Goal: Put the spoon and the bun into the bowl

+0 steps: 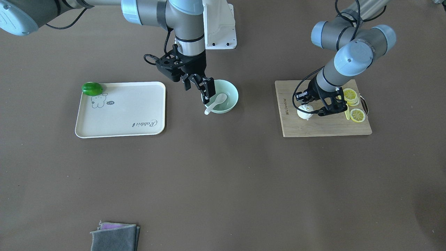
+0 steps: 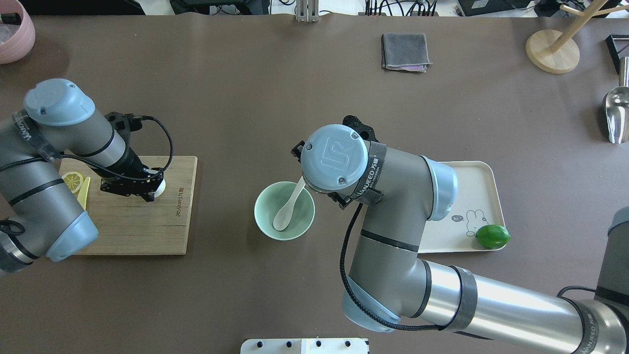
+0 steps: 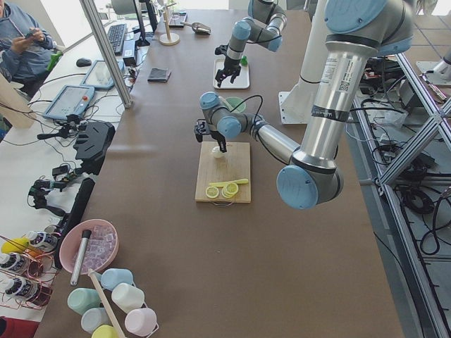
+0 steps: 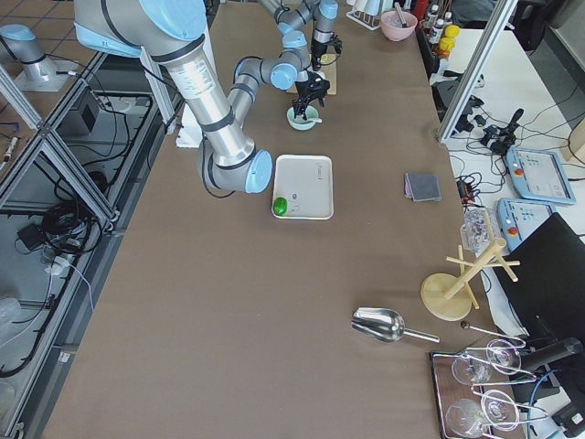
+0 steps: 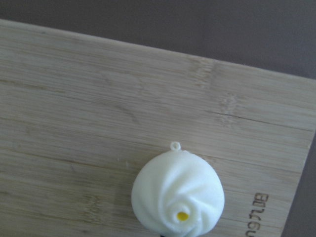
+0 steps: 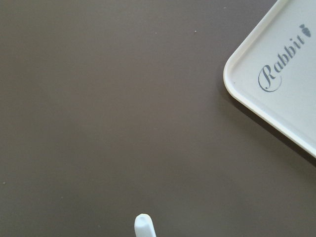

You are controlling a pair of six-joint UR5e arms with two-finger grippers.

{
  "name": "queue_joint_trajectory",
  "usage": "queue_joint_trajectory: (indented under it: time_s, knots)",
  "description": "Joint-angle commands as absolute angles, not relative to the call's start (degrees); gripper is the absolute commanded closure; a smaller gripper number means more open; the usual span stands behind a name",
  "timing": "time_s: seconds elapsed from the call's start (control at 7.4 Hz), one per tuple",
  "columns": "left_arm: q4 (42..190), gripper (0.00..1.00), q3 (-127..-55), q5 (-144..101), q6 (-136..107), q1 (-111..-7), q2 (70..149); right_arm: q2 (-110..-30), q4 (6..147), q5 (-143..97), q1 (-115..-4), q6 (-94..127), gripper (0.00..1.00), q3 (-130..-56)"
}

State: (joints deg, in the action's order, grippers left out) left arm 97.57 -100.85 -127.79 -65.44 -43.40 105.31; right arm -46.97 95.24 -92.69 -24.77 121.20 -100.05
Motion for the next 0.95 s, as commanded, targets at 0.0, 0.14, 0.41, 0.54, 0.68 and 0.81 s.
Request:
queue_joint_trajectory:
  time_s: [0.0, 0.14, 0.41, 0.54, 0.68, 0.81]
  knots:
    - [92.9, 1.00, -104.4, -128.1, -66.3, -43.5, 107.2, -48.5, 95.6, -93.9, -25.7, 120.2, 0.00, -102.8]
    - [86.9, 1.00, -104.7, -128.1, -66.7, -43.2, 112.3, -51.1, 95.5, -95.4, -26.8, 118.2, 0.00, -105.4]
    - [84.1, 1.00, -103.9, -127.7, -78.5, -37.3, 120.8, -55.3, 95.3, -96.7, -29.0, 113.9, 0.00, -108.6]
    - [84.1, 1.00, -102.1, -127.5, -81.3, -36.0, 124.4, -57.9, 95.2, -99.1, -31.1, 110.9, 0.00, -110.5]
    - [84.0, 1.00, -101.3, -127.5, -84.1, -34.6, 126.8, -61.6, 95.1, -100.4, -31.6, 106.0, 0.00, -112.8]
    - [84.1, 1.00, -101.3, -127.0, -88.1, -32.2, 128.2, -62.6, 95.1, -100.3, -32.1, 104.1, 0.00, -113.0]
